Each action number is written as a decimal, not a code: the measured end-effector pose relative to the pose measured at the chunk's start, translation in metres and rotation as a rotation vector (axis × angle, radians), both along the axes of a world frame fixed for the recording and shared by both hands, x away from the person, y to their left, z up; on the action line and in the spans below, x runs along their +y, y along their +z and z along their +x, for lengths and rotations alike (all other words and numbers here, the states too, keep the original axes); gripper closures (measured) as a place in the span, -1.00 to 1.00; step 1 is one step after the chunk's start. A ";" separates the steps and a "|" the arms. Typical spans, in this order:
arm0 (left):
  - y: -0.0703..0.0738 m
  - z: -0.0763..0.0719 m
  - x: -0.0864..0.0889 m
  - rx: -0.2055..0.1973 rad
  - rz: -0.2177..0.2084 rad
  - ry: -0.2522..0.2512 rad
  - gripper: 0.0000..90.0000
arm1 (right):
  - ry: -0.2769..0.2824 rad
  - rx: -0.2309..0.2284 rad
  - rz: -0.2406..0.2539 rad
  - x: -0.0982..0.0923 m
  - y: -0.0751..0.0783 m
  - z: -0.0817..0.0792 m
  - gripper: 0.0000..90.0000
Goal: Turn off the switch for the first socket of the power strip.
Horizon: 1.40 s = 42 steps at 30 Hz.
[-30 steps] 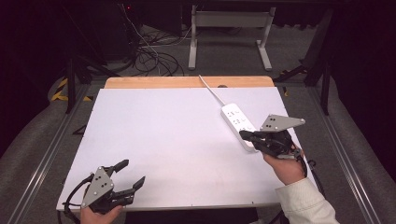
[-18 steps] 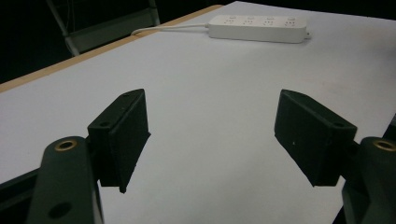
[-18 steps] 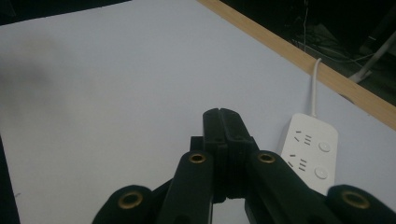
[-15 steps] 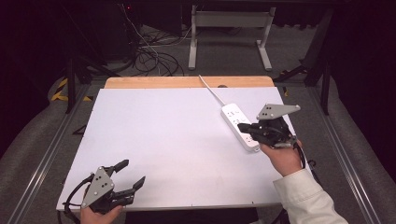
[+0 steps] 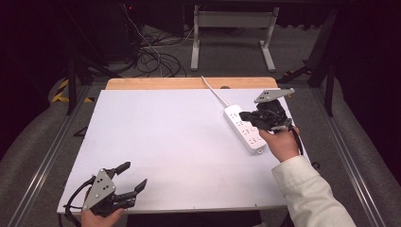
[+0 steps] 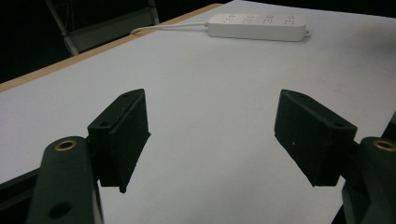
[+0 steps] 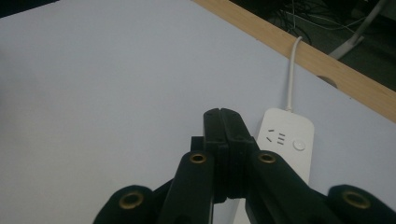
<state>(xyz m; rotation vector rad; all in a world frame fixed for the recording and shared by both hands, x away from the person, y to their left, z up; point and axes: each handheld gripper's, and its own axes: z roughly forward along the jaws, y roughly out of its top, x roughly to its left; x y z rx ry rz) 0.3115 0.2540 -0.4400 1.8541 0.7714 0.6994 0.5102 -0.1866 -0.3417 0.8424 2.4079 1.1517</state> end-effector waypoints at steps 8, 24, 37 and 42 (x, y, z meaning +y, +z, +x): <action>0.000 0.000 0.000 0.007 0.001 -0.002 -0.41 | -0.086 0.008 -0.001 -0.001 -0.010 0.025 1.00; -0.001 0.001 -0.001 0.015 0.003 -0.006 -0.41 | -0.209 0.060 -0.020 0.000 -0.036 0.067 1.00; -0.002 0.003 0.002 0.022 -0.008 -0.004 -0.42 | -0.270 0.078 -0.038 0.000 -0.058 0.094 1.00; -0.003 0.004 0.003 0.029 -0.015 0.001 -0.41 | -0.295 0.097 -0.040 -0.001 -0.066 0.103 1.00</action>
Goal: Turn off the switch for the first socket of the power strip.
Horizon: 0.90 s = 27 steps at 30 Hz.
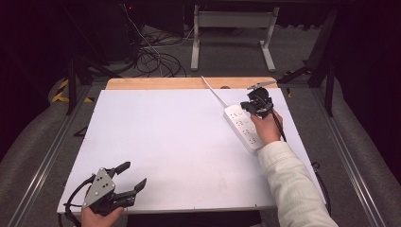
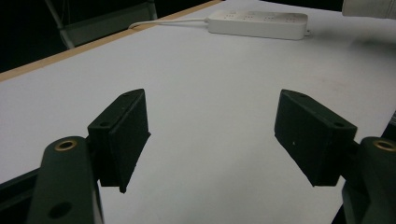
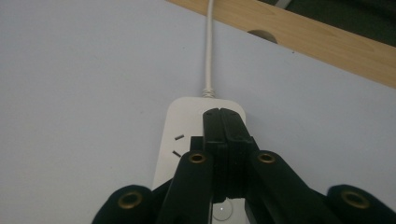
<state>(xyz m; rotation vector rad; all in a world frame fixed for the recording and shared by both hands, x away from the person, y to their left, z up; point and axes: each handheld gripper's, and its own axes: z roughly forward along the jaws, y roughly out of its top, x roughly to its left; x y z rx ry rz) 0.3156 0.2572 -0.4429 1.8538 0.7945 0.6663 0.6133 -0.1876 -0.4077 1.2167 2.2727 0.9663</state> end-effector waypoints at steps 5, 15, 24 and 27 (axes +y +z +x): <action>-0.001 0.001 0.001 0.010 -0.008 0.003 -0.42 | -0.014 0.013 0.002 -0.001 -0.008 0.008 1.00; -0.001 0.001 0.001 0.016 -0.019 0.007 -0.41 | -0.027 0.037 -0.005 0.001 -0.018 0.016 1.00; -0.001 0.001 0.001 0.016 -0.010 0.005 -0.42 | -0.037 0.057 -0.009 0.002 -0.024 0.020 1.00; -0.001 0.001 0.001 0.015 -0.012 0.002 -0.42 | -0.039 0.068 -0.011 0.002 -0.026 0.020 1.00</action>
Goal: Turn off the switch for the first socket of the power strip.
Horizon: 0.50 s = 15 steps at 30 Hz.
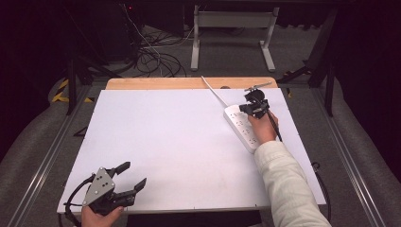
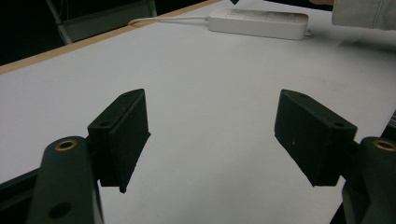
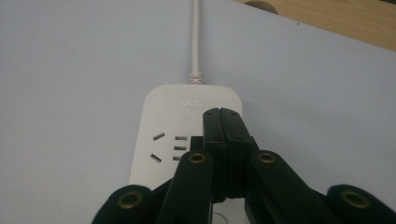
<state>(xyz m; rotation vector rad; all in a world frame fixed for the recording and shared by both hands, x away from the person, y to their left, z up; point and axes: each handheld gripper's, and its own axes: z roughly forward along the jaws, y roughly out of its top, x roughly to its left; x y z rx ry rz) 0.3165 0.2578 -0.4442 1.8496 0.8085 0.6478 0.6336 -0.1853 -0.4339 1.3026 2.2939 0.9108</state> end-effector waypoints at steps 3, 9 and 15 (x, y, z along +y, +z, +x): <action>0.000 0.000 0.000 0.000 0.000 -0.001 -0.42 | -0.002 0.003 -0.010 0.001 -0.002 0.001 1.00; 0.000 0.000 0.000 -0.001 0.001 -0.002 -0.41 | 0.002 0.009 -0.024 0.004 -0.006 0.002 1.00; 0.000 0.000 0.000 -0.004 -0.001 -0.001 -0.42 | 0.009 0.005 -0.045 0.007 -0.009 0.003 1.00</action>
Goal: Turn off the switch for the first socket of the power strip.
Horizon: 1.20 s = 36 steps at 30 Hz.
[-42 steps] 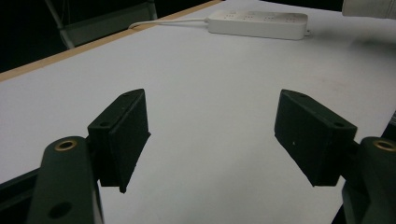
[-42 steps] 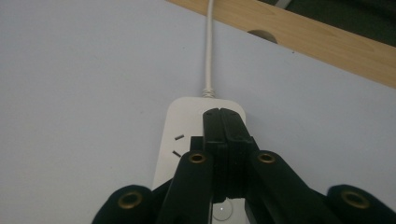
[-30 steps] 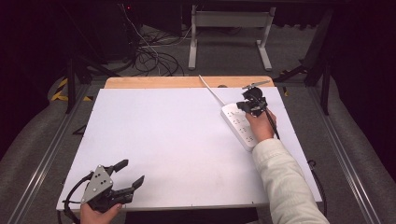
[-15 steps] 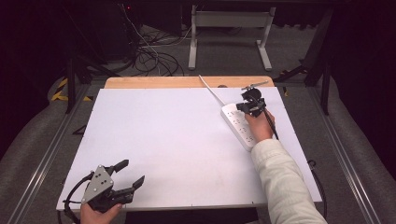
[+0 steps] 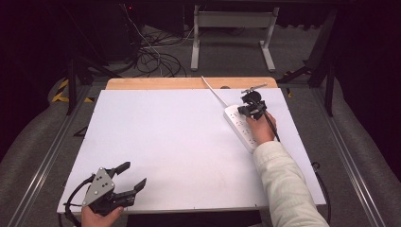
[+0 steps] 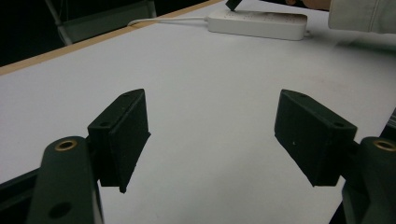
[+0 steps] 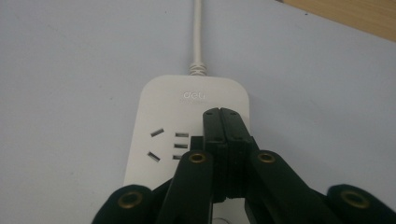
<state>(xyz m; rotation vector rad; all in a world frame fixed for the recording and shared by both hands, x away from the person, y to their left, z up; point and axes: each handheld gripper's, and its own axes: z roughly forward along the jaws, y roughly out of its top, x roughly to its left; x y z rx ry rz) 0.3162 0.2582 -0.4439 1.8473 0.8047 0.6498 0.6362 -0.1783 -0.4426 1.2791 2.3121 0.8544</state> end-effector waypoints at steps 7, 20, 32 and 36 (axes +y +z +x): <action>0.000 0.000 0.000 0.001 -0.004 -0.002 -0.42 | -0.001 -0.018 -0.019 0.002 -0.001 -0.002 1.00; 0.000 -0.001 0.000 0.002 -0.006 -0.003 -0.41 | -0.018 -0.034 -0.035 0.003 -0.004 -0.004 1.00; 0.000 0.000 0.000 0.000 -0.003 -0.003 -0.42 | -0.025 -0.055 -0.055 0.007 -0.006 -0.007 1.00; 0.000 0.000 0.000 0.001 -0.003 -0.003 -0.42 | -0.022 -0.051 -0.055 0.007 -0.005 -0.008 1.00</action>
